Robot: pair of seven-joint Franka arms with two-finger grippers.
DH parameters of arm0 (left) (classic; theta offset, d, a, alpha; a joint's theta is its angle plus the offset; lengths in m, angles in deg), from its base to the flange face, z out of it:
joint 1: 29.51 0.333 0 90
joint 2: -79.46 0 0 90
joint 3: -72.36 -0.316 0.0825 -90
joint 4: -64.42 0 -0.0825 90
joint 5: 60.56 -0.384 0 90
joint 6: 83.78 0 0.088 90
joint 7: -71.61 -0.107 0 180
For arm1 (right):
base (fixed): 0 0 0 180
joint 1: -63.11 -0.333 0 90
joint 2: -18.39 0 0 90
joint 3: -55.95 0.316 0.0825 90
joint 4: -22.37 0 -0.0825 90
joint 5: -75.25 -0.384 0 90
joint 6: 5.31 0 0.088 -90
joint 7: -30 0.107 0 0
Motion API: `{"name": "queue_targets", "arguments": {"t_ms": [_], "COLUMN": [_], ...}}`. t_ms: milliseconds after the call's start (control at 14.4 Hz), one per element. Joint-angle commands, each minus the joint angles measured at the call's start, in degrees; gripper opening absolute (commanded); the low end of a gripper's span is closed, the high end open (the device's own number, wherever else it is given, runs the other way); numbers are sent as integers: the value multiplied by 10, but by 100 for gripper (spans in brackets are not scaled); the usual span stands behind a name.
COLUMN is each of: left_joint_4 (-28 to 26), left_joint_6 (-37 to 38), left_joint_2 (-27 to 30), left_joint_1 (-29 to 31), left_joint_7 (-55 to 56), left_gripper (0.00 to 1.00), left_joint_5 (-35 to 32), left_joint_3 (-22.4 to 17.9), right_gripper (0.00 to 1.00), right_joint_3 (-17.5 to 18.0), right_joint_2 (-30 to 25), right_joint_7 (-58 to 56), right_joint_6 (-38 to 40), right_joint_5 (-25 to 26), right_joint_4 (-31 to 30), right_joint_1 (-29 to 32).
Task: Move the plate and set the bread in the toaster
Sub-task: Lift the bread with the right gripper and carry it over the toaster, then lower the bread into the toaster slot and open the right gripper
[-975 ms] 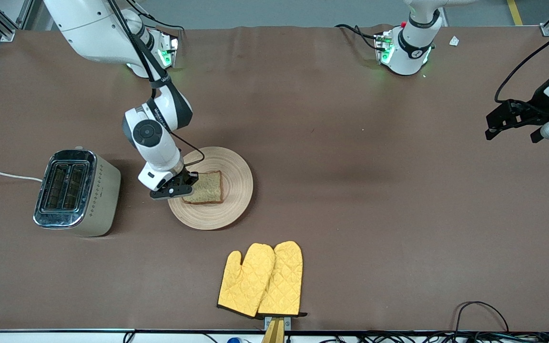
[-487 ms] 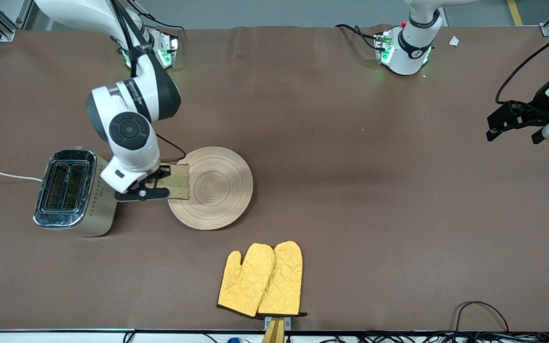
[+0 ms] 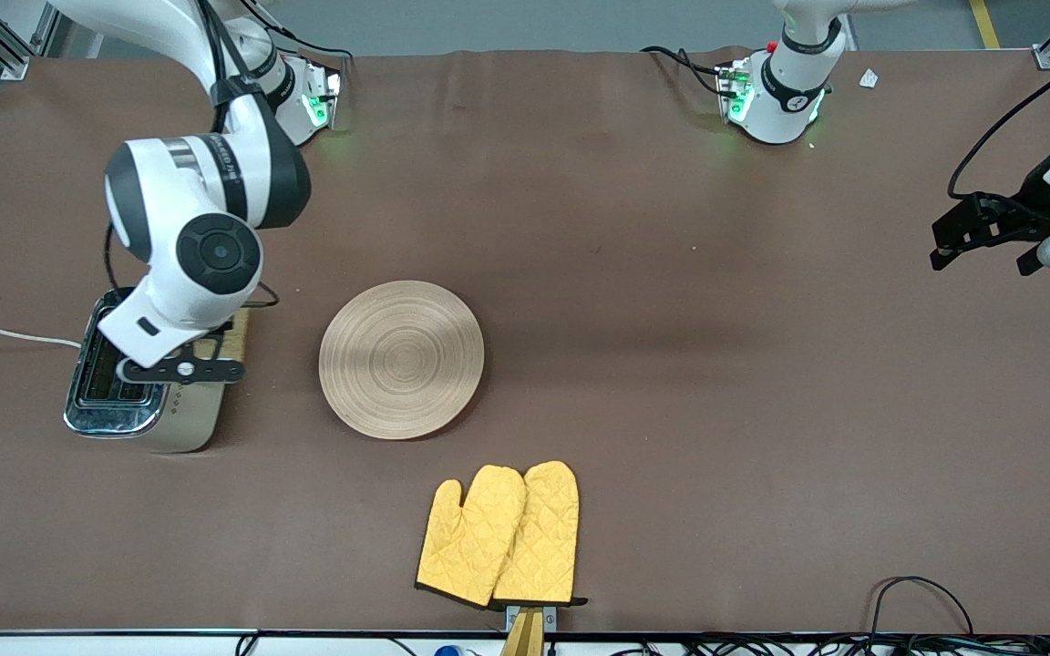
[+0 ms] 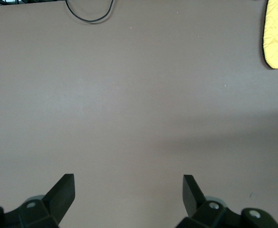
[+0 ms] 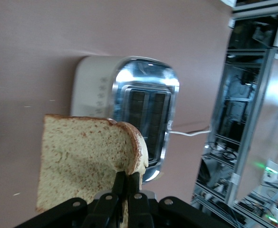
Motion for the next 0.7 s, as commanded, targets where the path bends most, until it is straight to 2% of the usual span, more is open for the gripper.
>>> {"name": "queue_targets", "arguments": {"t_ms": [0, 278, 627], "left_joint_4": [7, 8, 8], "left_joint_6": [-1, -1, -1], "left_joint_2": [-3, -3, -3], "left_joint_1": [3, 2, 2], "left_joint_7": [-7, -7, -7], "left_gripper": [100, 100, 100], "left_joint_5": [-8, -9, -9], "left_joint_3": [2, 2, 2], "right_gripper": [0, 0, 0], "right_joint_3": [7, 7, 7], "right_joint_2": [9, 22, 54], "right_joint_7": [-13, -22, -20], "right_joint_6": [17, 12, -8], "right_joint_5": [70, 140, 161], "right_joint_4": [4, 1, -7], "right_joint_1": [28, 56, 62]}}
